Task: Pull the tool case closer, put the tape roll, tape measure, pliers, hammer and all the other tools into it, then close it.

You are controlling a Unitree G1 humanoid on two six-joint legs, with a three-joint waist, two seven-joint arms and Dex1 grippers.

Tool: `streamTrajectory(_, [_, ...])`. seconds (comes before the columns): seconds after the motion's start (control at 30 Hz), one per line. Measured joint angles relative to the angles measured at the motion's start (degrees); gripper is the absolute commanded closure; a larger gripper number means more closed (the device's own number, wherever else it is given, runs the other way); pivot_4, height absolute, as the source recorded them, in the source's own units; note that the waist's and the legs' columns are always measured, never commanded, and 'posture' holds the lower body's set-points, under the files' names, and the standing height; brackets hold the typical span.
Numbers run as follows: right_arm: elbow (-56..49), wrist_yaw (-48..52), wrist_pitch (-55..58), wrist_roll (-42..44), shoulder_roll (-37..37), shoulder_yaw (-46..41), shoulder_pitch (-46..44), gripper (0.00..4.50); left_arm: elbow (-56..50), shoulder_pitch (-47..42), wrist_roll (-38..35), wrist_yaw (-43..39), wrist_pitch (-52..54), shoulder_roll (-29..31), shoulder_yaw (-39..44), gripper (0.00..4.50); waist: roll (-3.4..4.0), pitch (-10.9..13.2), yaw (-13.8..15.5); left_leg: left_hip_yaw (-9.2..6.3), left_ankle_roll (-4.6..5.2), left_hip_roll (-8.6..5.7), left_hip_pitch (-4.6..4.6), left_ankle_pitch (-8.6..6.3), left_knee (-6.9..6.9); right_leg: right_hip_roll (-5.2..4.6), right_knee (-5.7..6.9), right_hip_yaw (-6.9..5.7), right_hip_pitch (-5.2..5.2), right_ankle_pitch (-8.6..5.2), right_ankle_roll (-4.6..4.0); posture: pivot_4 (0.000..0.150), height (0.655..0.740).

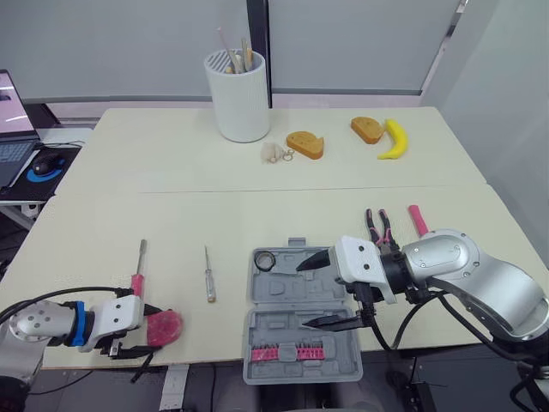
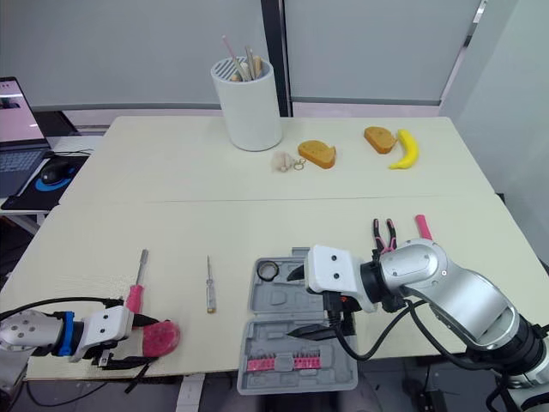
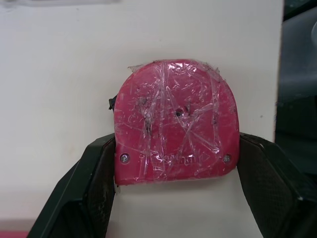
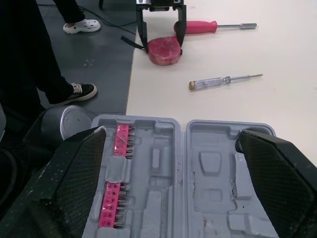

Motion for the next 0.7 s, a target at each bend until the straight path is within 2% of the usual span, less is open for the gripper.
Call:
streamTrajectory(0.2, [-2.46,-1.07,0.38,0.80,-3.90,-5.98,7.66,0.00,-20.75,2.65,-8.44,-0.22,13.97,4.03,5.64,1.36,-0.02,-0.01,0.85,-0.06,-0.01,-0.02,0.02,0.01,0.05,-0.02,-0.01,-0.03,0.10,0.00,0.00,0.150,0.7303])
streamTrajectory(0.3, [-4.08,-2.13,1.15,1.77,-4.71,-8.07,10.97,0.00,-27.70,1.88,-10.20,1.57,19.50,3.92,5.62,1.36,-0.01,-0.02,0.80,-0.01,-0.01,-0.03,0.05,0.01,0.05,0.02,0.00,0.01,0.12,0.00,0.00,0.150,0.7303])
streamTrajectory(0.47, [-6.37,-4.78,2.76,3.34,-5.28,-11.81,15.75,0.00,-35.66,-0.42,-11.07,4.40,25.81,1.39,3.60,1.36,0.00,-0.01,0.37,-0.03,-0.01,-0.02,0.05,0.01,0.03,0.10,0.01,0.03,0.10,-0.01,0.01,0.150,0.7303])
streamTrajectory(0.7, [-7.95,-8.38,6.77,9.16,-4.76,-17.46,20.01,0.00,-38.65,-0.83,-9.70,6.13,27.57,-1.85,0.44,1.36,-0.01,-0.02,0.31,-0.04,-0.01,-0.03,0.06,0.02,0.07,0.13,0.02,0.07,0.15,0.00,0.01,0.150,0.7303])
